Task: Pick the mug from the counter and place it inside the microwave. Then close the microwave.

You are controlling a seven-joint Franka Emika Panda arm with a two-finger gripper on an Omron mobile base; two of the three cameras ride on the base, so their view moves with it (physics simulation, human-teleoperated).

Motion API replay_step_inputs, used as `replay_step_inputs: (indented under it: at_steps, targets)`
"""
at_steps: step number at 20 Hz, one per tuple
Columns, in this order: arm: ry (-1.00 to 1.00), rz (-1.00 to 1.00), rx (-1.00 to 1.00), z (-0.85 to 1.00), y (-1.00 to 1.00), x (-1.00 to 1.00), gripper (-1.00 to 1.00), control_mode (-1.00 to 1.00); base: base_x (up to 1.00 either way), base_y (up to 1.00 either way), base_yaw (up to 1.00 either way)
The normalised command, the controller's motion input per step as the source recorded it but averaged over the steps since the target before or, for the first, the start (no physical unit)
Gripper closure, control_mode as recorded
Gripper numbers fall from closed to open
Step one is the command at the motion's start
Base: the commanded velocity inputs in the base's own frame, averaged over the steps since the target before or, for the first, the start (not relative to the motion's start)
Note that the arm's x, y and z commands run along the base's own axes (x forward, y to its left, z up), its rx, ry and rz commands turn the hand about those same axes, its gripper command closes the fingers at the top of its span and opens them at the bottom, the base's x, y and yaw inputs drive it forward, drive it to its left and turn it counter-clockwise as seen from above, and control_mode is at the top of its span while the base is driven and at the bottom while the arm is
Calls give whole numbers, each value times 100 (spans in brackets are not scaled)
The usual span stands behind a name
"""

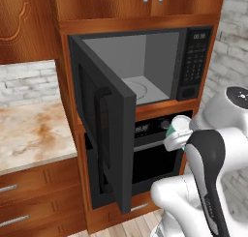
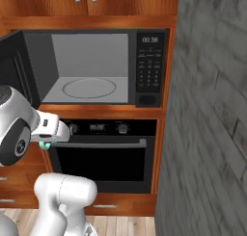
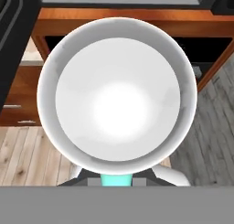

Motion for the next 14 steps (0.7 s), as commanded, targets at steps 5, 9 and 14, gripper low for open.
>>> replay_step_inputs:
  at_steps: [5, 9, 14]
  targets:
    - [0, 13, 13, 23, 0, 1, 100, -100, 0, 0, 0]
    - [0, 8, 4, 17, 0, 9, 100, -100, 0, 0, 0]
    - [0, 1, 0, 2, 0, 41, 100, -100, 0, 0, 0]
